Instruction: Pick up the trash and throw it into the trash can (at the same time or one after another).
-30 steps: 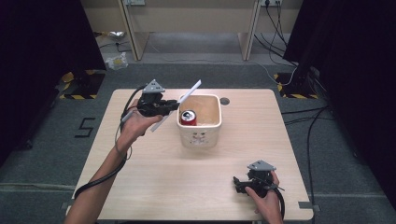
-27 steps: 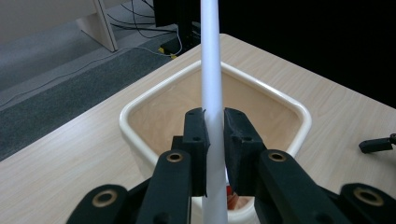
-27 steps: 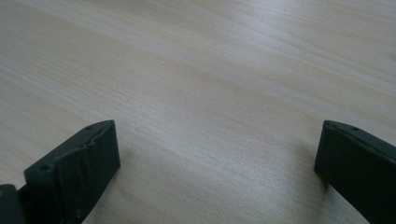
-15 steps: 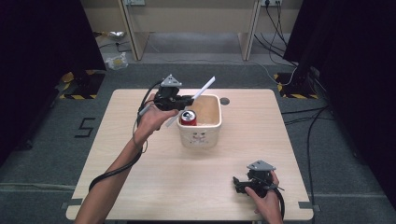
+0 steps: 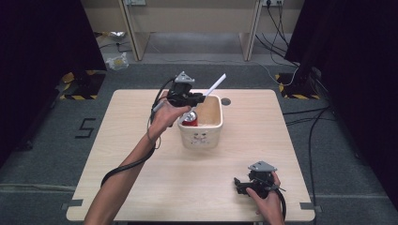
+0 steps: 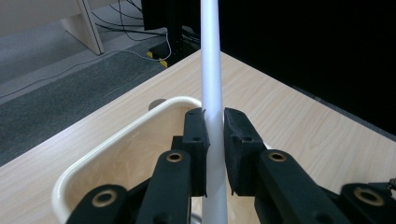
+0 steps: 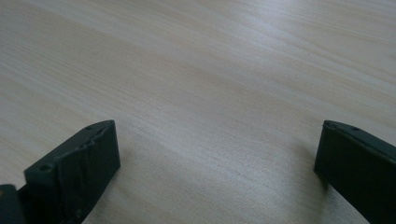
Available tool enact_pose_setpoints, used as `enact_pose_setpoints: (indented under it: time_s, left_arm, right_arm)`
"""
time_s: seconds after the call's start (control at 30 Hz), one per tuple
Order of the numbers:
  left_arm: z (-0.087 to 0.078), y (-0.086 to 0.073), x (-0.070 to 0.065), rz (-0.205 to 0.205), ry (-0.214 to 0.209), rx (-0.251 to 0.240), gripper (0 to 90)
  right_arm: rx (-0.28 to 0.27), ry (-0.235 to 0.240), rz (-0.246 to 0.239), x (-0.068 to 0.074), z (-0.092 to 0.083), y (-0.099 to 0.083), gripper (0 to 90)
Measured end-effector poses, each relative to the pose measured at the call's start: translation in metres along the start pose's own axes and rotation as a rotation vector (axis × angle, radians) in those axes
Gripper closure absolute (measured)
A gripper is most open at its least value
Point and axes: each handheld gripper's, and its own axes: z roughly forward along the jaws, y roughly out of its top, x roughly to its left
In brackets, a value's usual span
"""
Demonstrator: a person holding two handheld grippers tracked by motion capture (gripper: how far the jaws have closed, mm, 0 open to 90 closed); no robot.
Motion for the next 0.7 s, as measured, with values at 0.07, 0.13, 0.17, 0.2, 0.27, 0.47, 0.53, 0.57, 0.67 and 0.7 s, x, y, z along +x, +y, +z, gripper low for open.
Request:
enact_pose_setpoints:
  time_s: [0.07, 0.13, 0.17, 0.2, 0.27, 0.47, 0.53, 0.57, 0.67, 0.7]
  left_arm:
    - [0.004, 0.002, -0.001, -0.003, -0.001, 0.001, 79.2]
    - [0.009, 0.005, -0.002, -0.003, 0.004, 0.001, 79.1]
    - [0.011, 0.006, -0.003, -0.006, 0.004, 0.001, 79.2]
    - [0.014, 0.007, -0.003, -0.011, 0.006, -0.002, 79.1]
    - [0.018, 0.009, -0.004, -0.011, 0.01, 0.0, 79.1]
    - [0.028, 0.014, -0.007, -0.017, 0.009, 0.005, 79.1]
    - [0.032, 0.013, -0.008, -0.021, 0.008, 0.006, 79.1]
    - [0.033, 0.013, -0.009, -0.021, 0.007, 0.01, 79.1]
    - [0.039, 0.012, -0.01, -0.024, 0.006, 0.022, 79.0]
    - [0.04, 0.012, -0.01, -0.025, 0.007, 0.025, 79.0]
  right_arm:
    - [0.001, 0.0, 0.0, 0.0, 0.0, 0.0, 0.2]
    - [0.0, 0.0, -0.003, 0.0, 0.0, 0.0, 0.2]
    - [0.0, 0.0, -0.002, 0.0, 0.0, 0.0, 0.2]
    - [-0.001, -0.001, -0.004, 0.0, 0.0, 0.0, 0.2]
    - [-0.001, -0.001, -0.005, 0.0, 0.0, 0.0, 0.2]
    - [-0.001, -0.001, -0.008, 0.0, 0.0, 0.0, 0.2]
    - [-0.001, -0.001, -0.009, 0.0, 0.0, 0.0, 0.2]
    - [-0.001, 0.0, -0.008, 0.0, 0.0, 0.0, 0.2]
    - [0.0, 0.001, -0.008, 0.0, 0.0, 0.0, 0.2]
    - [-0.001, 0.001, -0.009, 0.0, 0.0, 0.0, 0.2]
